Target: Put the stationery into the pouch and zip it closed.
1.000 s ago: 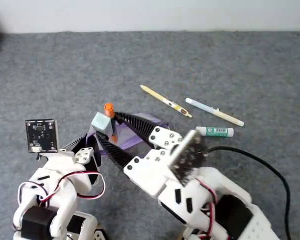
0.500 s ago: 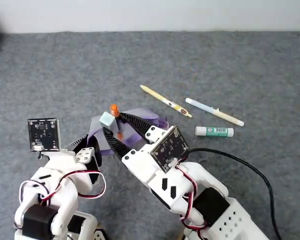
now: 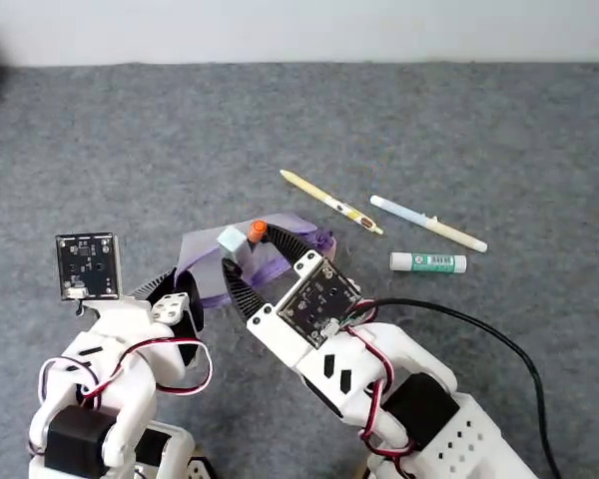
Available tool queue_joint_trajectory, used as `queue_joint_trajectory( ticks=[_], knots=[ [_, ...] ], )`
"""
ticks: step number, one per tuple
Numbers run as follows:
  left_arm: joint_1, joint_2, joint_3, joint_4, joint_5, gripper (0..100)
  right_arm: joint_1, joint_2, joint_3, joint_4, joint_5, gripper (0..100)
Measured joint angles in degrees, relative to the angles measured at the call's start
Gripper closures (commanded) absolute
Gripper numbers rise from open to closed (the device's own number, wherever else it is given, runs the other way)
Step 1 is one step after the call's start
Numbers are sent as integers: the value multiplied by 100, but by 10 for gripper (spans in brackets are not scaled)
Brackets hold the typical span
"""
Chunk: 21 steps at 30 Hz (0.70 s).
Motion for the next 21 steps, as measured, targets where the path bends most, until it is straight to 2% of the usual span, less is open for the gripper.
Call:
queue_joint_trajectory(
  ticks=[9, 16, 21],
  knots=[
    [0, 0, 0, 0, 0, 988, 0, 0, -730, 677, 0, 846],
    [0, 0, 18, 35, 0, 988, -264, 0, -923, 1222, 0, 745],
    [0, 44, 62, 18, 9, 988, -308, 404, -923, 1090, 0, 740]
  ],
)
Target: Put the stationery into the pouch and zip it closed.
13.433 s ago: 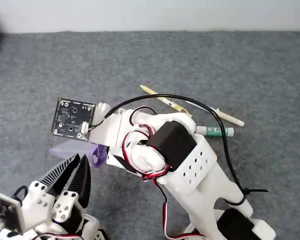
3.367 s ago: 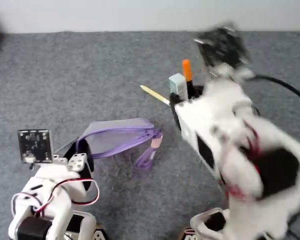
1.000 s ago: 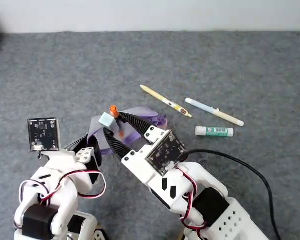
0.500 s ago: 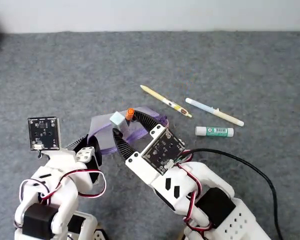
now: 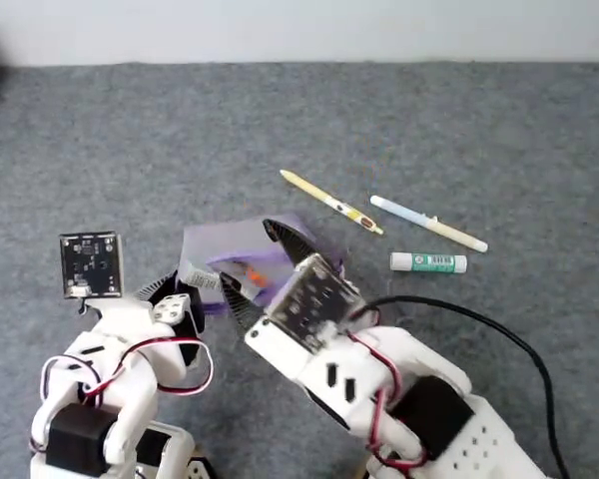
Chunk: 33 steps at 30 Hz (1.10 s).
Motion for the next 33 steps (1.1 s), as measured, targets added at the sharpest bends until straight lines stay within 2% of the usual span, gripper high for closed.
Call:
queue_joint_trajectory(
  ticks=[8, 18, 26, 33],
  knots=[
    [0, 44, 0, 0, 0, 988, -9, 290, 0, -149, -62, 742],
    [0, 44, 0, 0, 0, 988, -9, 360, 26, 246, -62, 742],
    [-9, 44, 9, 0, 0, 988, 404, 1020, 281, -677, 167, 742],
    [0, 53, 9, 0, 0, 988, 484, 1020, 211, -571, 167, 742]
  ],
)
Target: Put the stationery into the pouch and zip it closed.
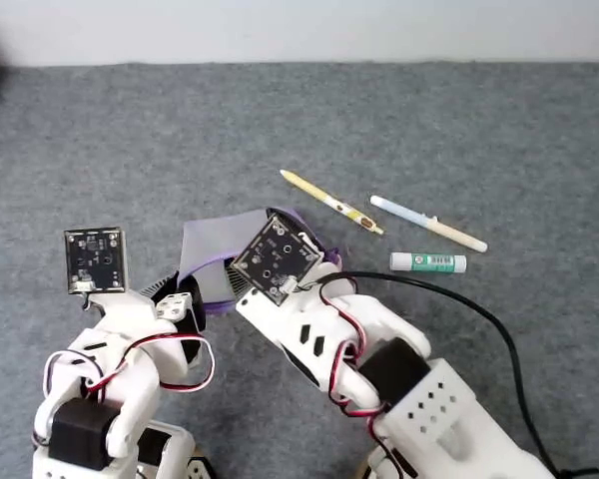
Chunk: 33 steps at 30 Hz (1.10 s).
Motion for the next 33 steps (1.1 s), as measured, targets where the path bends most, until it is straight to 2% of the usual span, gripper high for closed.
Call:
queue_joint_trajectory(
  ticks=[2, 5, 11, 15, 18, 23, 27, 33],
  knots=[
    [-9, 0, 0, 0, 0, 988, 44, -202, -185, 404, 0, 742],
    [-9, 0, 0, 0, 0, 988, 396, -422, -633, 1160, -404, 742],
    [-9, 0, 0, 0, 0, 988, 1811, -35, -1873, 2629, -1415, 743],
    [-9, 0, 0, 0, 0, 988, 2769, 844, -2919, 3429, -1653, 743],
    [-9, 0, 0, 0, 0, 988, 3077, 1644, -3552, 3991, -1635, 743],
    [-9, 0, 0, 0, 0, 988, 3437, 3033, -3912, 4624, -1081, 743],
    [-9, 0, 0, 0, 0, 988, 3640, 3974, -3930, 4545, -642, 743],
    [-9, 26, -18, 0, 0, 988, 3763, 5020, -3930, 3789, -132, 743]
  ],
)
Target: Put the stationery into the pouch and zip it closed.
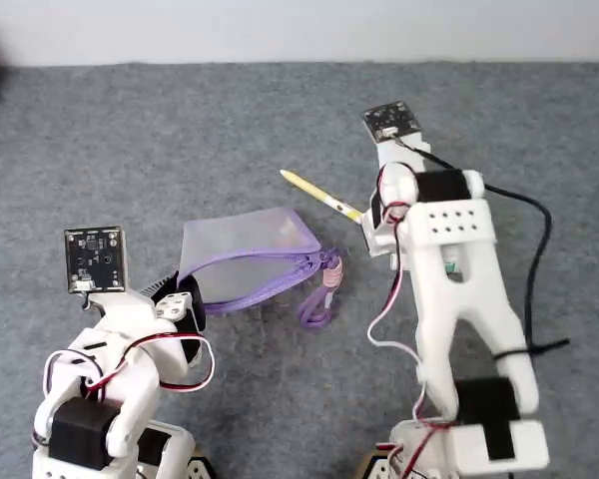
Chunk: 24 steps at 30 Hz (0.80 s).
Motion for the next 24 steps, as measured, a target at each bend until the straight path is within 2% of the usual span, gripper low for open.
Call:
queue_joint_trajectory(
  ticks=[7, 13, 19, 24],
  knots=[
    [0, 0, 0, 0, 0, 988, 466, 844, 0, -1099, 633, 743],
    [0, 0, 0, 0, 0, 988, 484, 1503, -229, -1846, 835, 743],
    [0, 0, 0, 0, 0, 988, 484, 2690, -1424, -1890, 835, 743],
    [0, 0, 0, 0, 0, 988, 484, 3842, -2514, -1468, 835, 743]
  ],
)
